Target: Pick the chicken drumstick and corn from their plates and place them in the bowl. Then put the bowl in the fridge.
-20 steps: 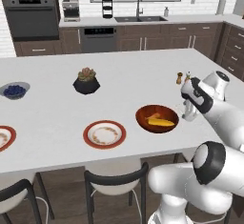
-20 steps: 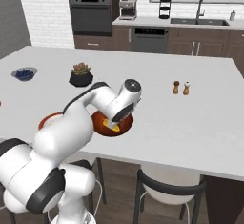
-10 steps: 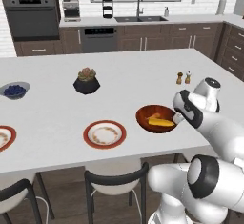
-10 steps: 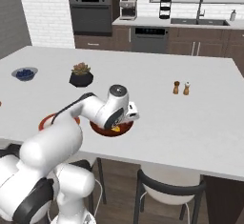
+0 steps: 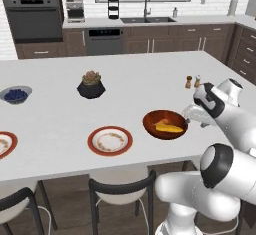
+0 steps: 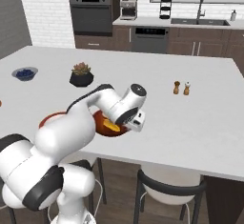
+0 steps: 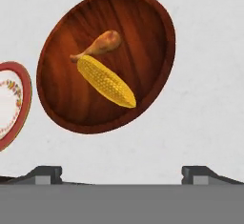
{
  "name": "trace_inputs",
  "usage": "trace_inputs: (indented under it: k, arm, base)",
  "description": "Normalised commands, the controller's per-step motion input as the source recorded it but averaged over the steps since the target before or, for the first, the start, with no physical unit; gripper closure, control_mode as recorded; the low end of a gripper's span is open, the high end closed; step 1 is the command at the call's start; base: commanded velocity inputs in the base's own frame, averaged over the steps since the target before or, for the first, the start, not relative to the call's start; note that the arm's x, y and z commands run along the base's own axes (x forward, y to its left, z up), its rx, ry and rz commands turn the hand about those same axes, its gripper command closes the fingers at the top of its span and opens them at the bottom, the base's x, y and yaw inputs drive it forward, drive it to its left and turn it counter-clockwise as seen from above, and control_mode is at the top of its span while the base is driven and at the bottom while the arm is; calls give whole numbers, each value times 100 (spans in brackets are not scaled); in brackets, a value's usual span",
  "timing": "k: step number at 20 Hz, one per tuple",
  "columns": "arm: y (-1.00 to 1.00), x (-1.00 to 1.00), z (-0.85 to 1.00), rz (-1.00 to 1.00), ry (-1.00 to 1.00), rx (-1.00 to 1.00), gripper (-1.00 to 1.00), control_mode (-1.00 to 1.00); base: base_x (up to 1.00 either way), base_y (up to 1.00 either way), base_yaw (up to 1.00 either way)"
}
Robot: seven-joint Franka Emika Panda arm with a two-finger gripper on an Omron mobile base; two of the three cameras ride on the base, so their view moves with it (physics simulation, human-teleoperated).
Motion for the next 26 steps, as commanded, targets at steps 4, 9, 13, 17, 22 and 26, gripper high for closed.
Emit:
trace_inputs:
  k: [4, 9, 13, 17, 22, 26]
  arm:
    - [-4, 14, -5, -27, 4, 3, -100, -100]
    - [-1, 35, -12, -8, 4, 0, -100, -100]
    - [-27, 28, -34, -11, 0, 4, -100, -100]
    - [-19, 24, -29, -10, 1, 6, -100, -100]
    - [7, 28, -16, -12, 3, 4, -100, -100]
    - [9, 12, -8, -11, 4, 4, -100, -100]
  base:
    - [0, 0, 0]
    - [0, 0, 0]
    - [0, 0, 0]
    - [0, 0, 0]
    - [0, 0, 0]
    - [0, 0, 0]
